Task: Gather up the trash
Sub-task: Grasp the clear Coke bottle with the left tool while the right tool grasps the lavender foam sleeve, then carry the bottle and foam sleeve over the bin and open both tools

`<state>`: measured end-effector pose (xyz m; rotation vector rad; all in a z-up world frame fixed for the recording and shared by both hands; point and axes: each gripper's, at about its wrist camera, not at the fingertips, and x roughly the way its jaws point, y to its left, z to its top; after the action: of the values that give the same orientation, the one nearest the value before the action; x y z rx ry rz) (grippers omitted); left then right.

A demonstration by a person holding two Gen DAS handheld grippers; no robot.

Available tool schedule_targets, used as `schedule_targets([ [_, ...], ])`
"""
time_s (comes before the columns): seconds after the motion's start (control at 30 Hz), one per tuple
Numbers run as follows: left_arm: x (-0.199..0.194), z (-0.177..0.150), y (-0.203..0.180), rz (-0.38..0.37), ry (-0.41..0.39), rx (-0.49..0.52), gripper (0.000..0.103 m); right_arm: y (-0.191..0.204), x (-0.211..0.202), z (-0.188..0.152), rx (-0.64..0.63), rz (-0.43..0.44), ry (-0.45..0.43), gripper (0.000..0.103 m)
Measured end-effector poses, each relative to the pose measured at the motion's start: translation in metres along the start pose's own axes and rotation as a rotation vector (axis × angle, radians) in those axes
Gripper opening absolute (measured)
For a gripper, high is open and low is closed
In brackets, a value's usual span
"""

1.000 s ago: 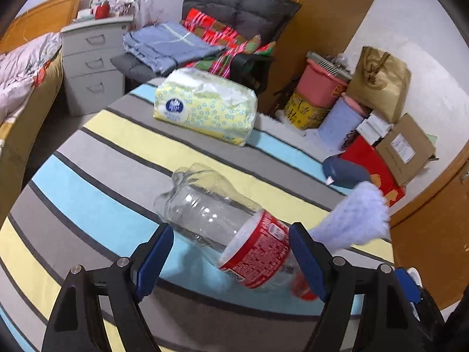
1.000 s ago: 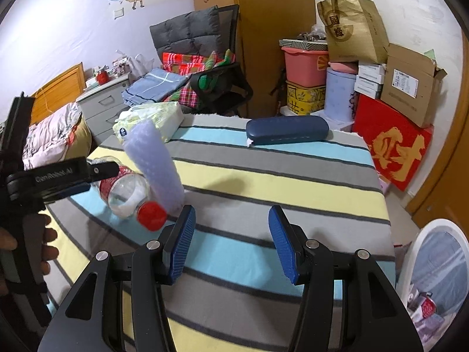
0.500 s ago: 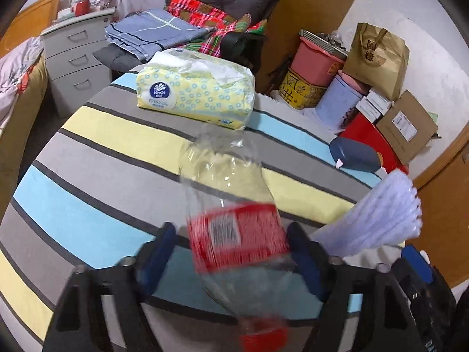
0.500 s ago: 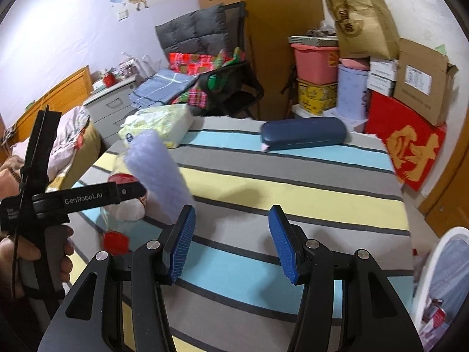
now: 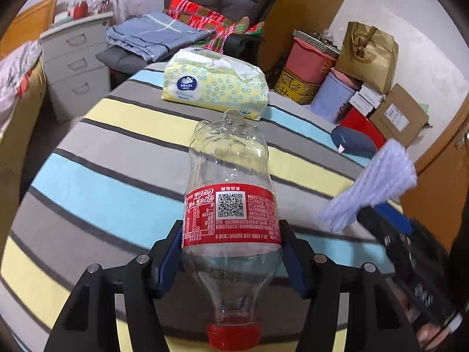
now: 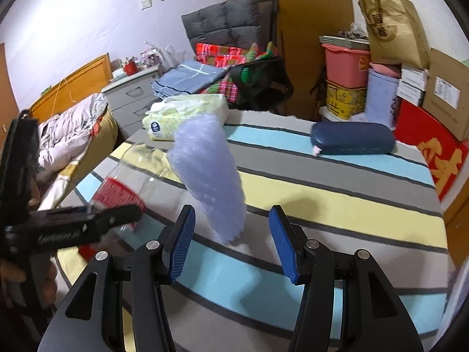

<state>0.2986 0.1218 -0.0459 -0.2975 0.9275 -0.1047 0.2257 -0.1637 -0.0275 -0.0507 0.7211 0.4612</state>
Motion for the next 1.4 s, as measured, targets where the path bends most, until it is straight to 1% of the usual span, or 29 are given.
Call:
schedule_targets([
  [0.13, -0.004, -0.005, 0.006, -0.03, 0.004, -0.013, 0.062, 0.003, 0.003, 0.003, -0.008, 0.01, -0.014, 0.054],
  [0.2, -0.004, -0.003, 0.008, -0.022, 0.004, -0.022, 0.062, 0.001, 0.003, 0.004, 0.01, 0.016, -0.019, 0.054],
  [0.27, -0.005, -0.001, 0.007, -0.008, -0.009, -0.004, 0.062, 0.001, 0.005, 0.004, 0.018, 0.03, -0.009, 0.054],
  [0.37, -0.005, 0.003, 0.006, 0.006, -0.028, 0.008, 0.07, 0.004, 0.007, 0.003, 0.003, 0.009, -0.01, 0.054],
  [0.4, -0.004, 0.004, 0.006, 0.009, -0.029, 0.006, 0.07, 0.005, 0.008, 0.003, -0.001, 0.002, -0.01, 0.053],
  [0.43, -0.003, 0.007, 0.006, 0.016, -0.033, -0.003, 0.07, 0.007, 0.008, 0.003, -0.006, 0.001, -0.011, 0.048],
  [0.47, -0.003, 0.008, 0.006, 0.017, -0.038, -0.002, 0.07, 0.008, 0.009, 0.004, -0.008, -0.002, -0.01, 0.045],
  [0.5, -0.002, 0.011, 0.008, 0.018, -0.039, 0.001, 0.07, 0.009, 0.01, 0.004, -0.009, -0.008, -0.009, 0.038],
  [0.53, 0.0, 0.012, 0.009, 0.019, -0.034, -0.005, 0.07, 0.009, 0.011, 0.004, -0.01, -0.008, -0.005, 0.033],
  [0.57, 0.001, 0.013, 0.01, 0.01, -0.03, -0.014, 0.07, 0.009, 0.012, 0.003, -0.012, -0.011, -0.001, 0.033],
  [0.6, 0.002, 0.013, 0.011, 0.002, -0.036, -0.022, 0.07, 0.01, 0.011, 0.002, -0.015, -0.017, -0.002, 0.031],
  [0.63, 0.001, 0.013, 0.012, -0.004, -0.041, -0.031, 0.063, 0.011, 0.009, 0.002, -0.021, -0.016, -0.009, 0.03],
  [0.67, 0.001, 0.012, 0.011, -0.003, -0.043, -0.026, 0.062, 0.01, 0.008, 0.002, -0.021, -0.012, -0.012, 0.028],
  [0.77, -0.001, 0.01, 0.008, 0.013, -0.045, -0.01, 0.062, 0.008, 0.006, 0.001, -0.009, -0.002, -0.01, 0.027],
  [0.93, -0.012, 0.005, 0.003, 0.005, -0.069, -0.005, 0.062, 0.005, -0.004, -0.001, 0.016, -0.005, -0.032, 0.027],
  [1.0, -0.019, 0.003, -0.003, 0.0, -0.082, 0.012, 0.062, 0.003, -0.008, -0.002, 0.038, 0.007, -0.038, 0.027],
  [1.07, -0.024, 0.0, -0.009, 0.004, -0.088, 0.032, 0.062, 0.001, -0.013, -0.004, 0.054, -0.003, -0.038, 0.027],
  [1.17, -0.033, -0.006, -0.018, -0.02, -0.102, 0.047, 0.062, -0.002, -0.023, -0.007, 0.067, -0.003, -0.046, 0.027],
  [1.4, -0.054, -0.02, -0.041, -0.041, -0.125, 0.081, 0.062, -0.01, -0.048, -0.014, 0.099, -0.026, -0.089, 0.027],
])
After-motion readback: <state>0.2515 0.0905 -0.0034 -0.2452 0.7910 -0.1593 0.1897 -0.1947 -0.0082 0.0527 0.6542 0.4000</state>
